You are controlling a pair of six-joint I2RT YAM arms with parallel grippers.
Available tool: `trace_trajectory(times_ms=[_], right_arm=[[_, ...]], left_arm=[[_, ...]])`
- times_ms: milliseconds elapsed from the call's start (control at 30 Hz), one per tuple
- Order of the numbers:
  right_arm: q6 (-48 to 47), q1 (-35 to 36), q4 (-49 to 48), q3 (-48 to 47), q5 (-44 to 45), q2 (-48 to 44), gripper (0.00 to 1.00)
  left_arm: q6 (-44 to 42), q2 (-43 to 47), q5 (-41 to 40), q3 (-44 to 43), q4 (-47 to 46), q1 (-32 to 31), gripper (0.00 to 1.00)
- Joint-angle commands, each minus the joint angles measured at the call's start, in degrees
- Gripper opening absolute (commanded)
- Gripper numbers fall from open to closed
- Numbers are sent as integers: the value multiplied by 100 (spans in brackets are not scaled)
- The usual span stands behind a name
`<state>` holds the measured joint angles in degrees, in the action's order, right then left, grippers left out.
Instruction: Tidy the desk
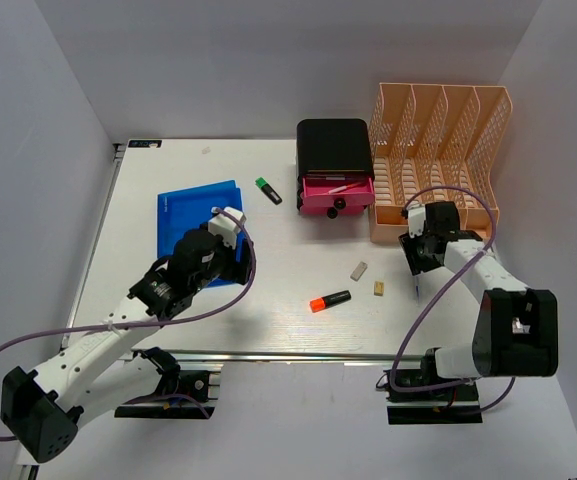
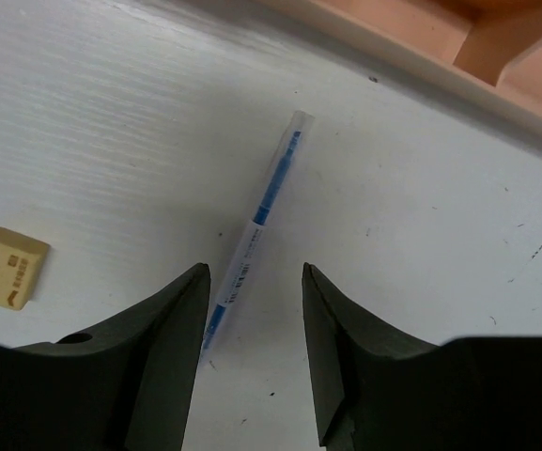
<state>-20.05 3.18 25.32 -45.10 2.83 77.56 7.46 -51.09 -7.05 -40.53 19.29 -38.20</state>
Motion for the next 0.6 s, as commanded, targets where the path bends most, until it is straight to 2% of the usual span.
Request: trace_trajectory(times_ms=[0, 367, 567], right_arm=[[98, -160, -89, -289, -45, 223, 50], [37, -581, -98, -412, -678, 901, 47], [-42, -652, -203, -350, -723, 1015, 44]], left_arm=[[-43, -6, 2, 46, -4, 23, 82], [-78, -85, -16, 81, -22, 23, 84], [-78, -129, -25, 98, -30, 23, 85]])
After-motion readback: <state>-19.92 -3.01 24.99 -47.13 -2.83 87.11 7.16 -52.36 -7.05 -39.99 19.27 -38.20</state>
